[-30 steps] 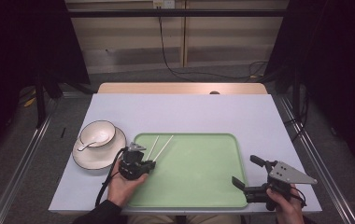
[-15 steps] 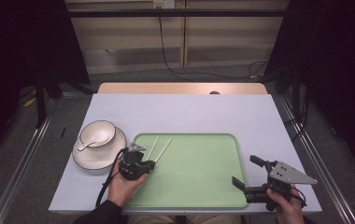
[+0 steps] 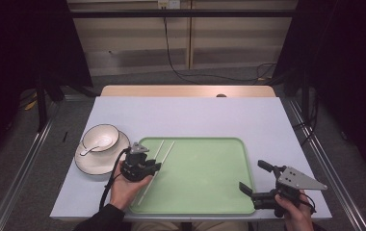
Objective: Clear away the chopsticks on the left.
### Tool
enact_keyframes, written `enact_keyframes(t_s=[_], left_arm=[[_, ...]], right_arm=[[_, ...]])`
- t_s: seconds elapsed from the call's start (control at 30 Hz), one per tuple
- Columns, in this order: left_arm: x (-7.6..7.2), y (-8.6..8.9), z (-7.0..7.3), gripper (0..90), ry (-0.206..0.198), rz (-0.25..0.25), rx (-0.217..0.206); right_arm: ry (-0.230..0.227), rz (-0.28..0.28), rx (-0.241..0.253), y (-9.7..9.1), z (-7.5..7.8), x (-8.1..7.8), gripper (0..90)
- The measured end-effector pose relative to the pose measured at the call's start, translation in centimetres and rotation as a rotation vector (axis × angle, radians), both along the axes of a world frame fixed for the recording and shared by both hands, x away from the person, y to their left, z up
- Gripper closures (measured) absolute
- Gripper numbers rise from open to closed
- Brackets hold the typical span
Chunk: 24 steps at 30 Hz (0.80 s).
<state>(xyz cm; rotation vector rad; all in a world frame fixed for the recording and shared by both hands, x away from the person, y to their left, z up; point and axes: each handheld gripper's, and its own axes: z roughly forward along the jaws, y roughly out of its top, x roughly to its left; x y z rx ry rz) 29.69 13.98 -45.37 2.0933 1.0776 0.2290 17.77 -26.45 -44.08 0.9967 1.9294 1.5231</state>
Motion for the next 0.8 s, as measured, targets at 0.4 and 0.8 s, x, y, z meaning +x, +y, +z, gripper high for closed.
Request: enact_keyframes(t_s=[0.4, 0.8], left_arm=[[3.2, -3.3, -1.4, 90.0, 0.044, -0.111, 0.053], [4.0, -1.9, -1.5, 90.0, 0.044, -0.06, 0.075]], right_arm=[[0.002, -0.005, 0.008, 0.0, 0.0, 0.0, 2.1], [0.002, -0.002, 0.006, 0.0, 0.0, 0.0, 2.2]])
